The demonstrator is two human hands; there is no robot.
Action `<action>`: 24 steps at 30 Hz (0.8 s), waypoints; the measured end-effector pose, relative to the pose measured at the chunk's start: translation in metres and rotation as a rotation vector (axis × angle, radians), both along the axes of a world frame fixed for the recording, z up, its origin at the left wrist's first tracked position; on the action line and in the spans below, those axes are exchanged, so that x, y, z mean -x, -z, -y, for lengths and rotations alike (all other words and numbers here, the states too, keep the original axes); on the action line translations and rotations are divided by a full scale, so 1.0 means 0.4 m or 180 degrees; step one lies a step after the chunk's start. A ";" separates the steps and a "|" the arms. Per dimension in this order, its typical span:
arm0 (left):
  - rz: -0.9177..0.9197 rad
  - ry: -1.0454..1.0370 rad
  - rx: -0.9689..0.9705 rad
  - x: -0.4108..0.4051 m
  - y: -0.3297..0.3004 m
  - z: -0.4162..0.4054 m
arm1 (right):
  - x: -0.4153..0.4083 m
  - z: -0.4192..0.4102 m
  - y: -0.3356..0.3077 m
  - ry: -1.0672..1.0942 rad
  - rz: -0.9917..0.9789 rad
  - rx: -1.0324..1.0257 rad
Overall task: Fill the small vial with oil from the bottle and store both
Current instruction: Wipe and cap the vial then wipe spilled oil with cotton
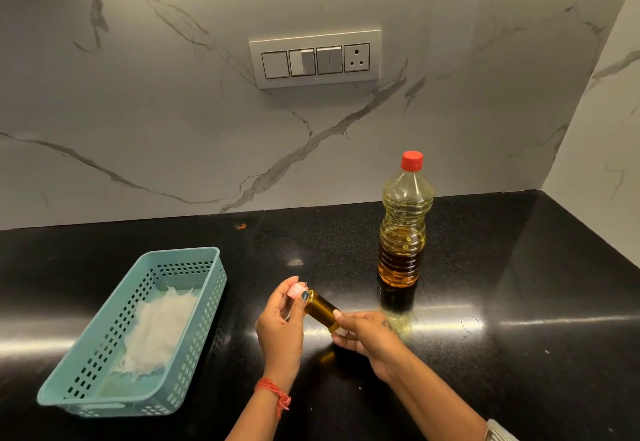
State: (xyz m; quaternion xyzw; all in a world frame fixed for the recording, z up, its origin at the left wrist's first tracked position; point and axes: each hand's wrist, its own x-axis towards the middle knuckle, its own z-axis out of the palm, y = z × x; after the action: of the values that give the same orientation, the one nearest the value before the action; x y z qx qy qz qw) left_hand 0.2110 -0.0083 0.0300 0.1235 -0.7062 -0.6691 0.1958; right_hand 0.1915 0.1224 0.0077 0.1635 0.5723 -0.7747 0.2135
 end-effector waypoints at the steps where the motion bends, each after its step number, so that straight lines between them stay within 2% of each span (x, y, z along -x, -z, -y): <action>1: 0.0007 -0.0011 0.0023 0.001 0.001 0.001 | -0.001 -0.003 -0.003 0.0000 -0.0002 -0.0002; 5: -0.0078 0.0042 0.0282 0.010 -0.004 0.001 | -0.010 -0.015 -0.013 0.0499 -0.0218 0.0083; 10: -0.0111 0.0178 0.0912 0.015 0.003 -0.016 | -0.016 -0.057 -0.031 0.0959 -0.0461 0.0098; 18: -0.0121 0.0370 0.1452 0.030 0.031 -0.047 | -0.031 -0.068 -0.040 0.0887 -0.0362 0.0100; 24: -0.0052 0.0489 0.1638 0.032 0.026 -0.051 | -0.026 -0.067 -0.055 0.0802 -0.0058 0.0535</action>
State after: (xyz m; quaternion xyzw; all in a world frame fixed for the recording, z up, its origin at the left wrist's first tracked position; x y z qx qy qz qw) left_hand 0.1982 0.0121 0.0196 0.0102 -0.8588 -0.4814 0.1751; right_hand 0.2019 0.1491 0.0296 0.2086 0.4822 -0.8420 0.1223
